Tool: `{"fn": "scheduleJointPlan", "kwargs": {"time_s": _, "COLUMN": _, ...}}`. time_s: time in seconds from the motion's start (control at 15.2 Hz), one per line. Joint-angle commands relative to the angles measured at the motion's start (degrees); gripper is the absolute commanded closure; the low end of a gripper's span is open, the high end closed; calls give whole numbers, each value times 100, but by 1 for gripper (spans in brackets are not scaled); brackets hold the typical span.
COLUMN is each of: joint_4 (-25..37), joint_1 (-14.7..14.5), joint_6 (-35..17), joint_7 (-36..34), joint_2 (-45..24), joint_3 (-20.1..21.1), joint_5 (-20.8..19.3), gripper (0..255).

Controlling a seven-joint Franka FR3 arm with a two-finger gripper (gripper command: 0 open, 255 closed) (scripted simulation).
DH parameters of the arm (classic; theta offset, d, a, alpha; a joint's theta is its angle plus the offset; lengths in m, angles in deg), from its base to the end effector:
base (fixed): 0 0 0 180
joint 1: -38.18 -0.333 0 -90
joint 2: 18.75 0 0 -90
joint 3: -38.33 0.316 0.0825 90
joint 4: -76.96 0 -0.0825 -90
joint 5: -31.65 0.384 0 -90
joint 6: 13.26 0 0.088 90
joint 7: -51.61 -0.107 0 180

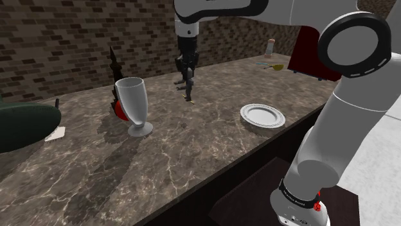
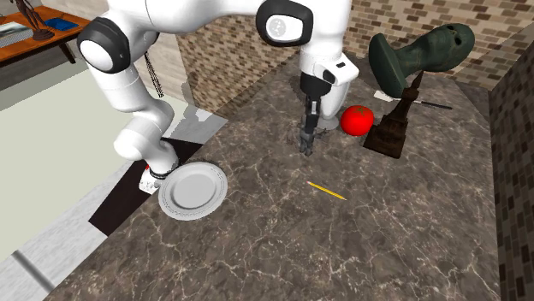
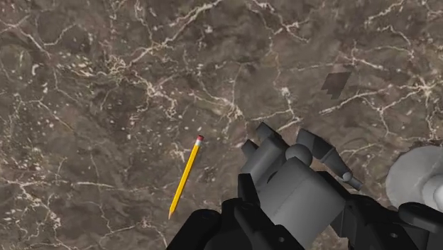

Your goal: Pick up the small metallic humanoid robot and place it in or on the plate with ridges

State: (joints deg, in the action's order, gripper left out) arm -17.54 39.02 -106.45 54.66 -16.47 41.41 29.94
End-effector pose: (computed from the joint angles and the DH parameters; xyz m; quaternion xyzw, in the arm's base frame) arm 0.5463 0.0189 0.6141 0.9987 0.0468 0.0083 0.0160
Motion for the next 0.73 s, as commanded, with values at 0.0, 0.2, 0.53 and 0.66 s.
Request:
{"fn": "scheduleJointPlan", "kwargs": {"time_s": 0.0, "joint_4": 197, "joint_1": -7, "joint_6": 175, "joint_7": -9, "joint_2": -23, "joint_3": 8, "joint_5": -1, "gripper": 255}}
{"fn": "scheduleJointPlan", "kwargs": {"time_s": 0.2, "joint_4": 171, "joint_1": 28, "joint_6": 314, "joint_7": 68, "joint_2": 144, "joint_3": -31, "joint_5": 7, "gripper": 255}}
{"fn": "scheduleJointPlan", "kwargs": {"time_s": 0.53, "joint_4": -770, "joint_1": 193, "joint_6": 335, "joint_7": 459, "joint_2": 1117, "joint_3": -255, "joint_5": 9, "gripper": 255}}
{"fn": "scheduleJointPlan", "kwargs": {"time_s": 0.66, "joint_4": -1081, "joint_1": 254, "joint_6": 381, "joint_7": 620, "joint_2": 1480, "joint_3": -357, "joint_5": -15, "gripper": 255}}
